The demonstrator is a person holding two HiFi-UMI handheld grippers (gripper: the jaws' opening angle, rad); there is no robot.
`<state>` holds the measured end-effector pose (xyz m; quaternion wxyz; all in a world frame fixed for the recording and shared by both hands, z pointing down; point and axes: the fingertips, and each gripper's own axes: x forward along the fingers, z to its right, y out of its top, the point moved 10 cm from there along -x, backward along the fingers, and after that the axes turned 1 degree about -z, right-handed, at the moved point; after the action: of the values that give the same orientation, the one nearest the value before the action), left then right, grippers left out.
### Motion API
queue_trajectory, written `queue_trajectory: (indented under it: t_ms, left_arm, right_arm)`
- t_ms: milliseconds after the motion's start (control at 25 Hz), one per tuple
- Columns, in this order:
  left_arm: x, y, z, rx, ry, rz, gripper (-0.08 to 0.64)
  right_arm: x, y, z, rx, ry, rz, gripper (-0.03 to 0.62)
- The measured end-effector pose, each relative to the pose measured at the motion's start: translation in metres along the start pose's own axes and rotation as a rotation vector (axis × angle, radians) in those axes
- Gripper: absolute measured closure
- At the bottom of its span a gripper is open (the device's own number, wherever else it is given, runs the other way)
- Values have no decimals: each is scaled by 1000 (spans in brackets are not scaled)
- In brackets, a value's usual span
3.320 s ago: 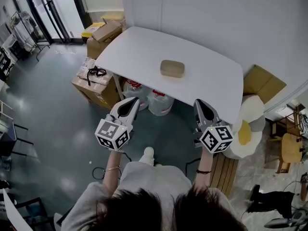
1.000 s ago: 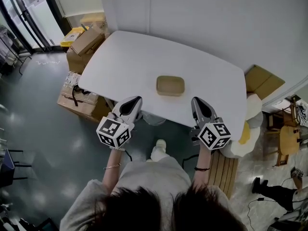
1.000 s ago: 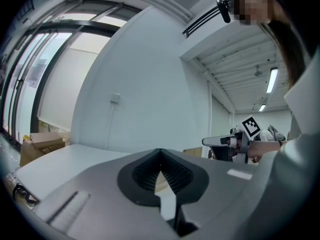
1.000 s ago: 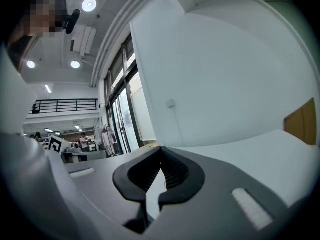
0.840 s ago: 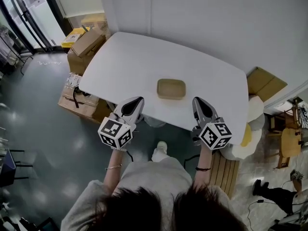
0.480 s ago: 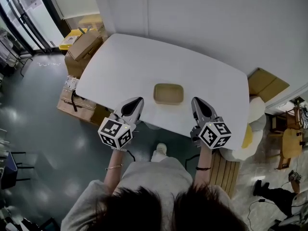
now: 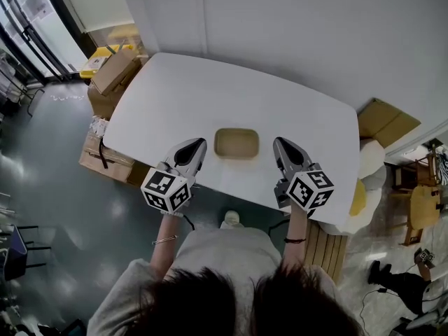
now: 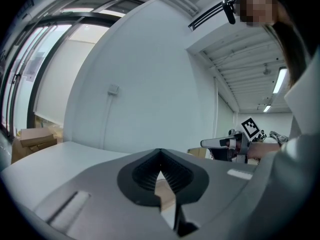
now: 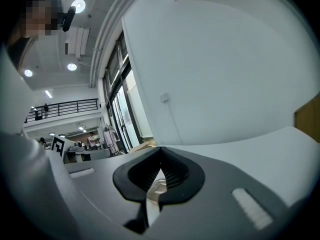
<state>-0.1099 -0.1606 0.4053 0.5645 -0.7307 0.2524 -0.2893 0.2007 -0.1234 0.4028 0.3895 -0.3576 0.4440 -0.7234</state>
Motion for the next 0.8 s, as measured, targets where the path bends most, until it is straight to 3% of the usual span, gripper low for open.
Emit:
queue_trajectory:
  t_ms: [400, 800]
  left_arm:
    - [14, -24, -5, -46, 23, -62, 569]
    - [32, -40, -32, -91, -7, -161, 569]
  right_arm:
    - [26, -16, 16, 21, 36, -89, 578]
    - [50, -38, 31, 90, -14, -186, 578]
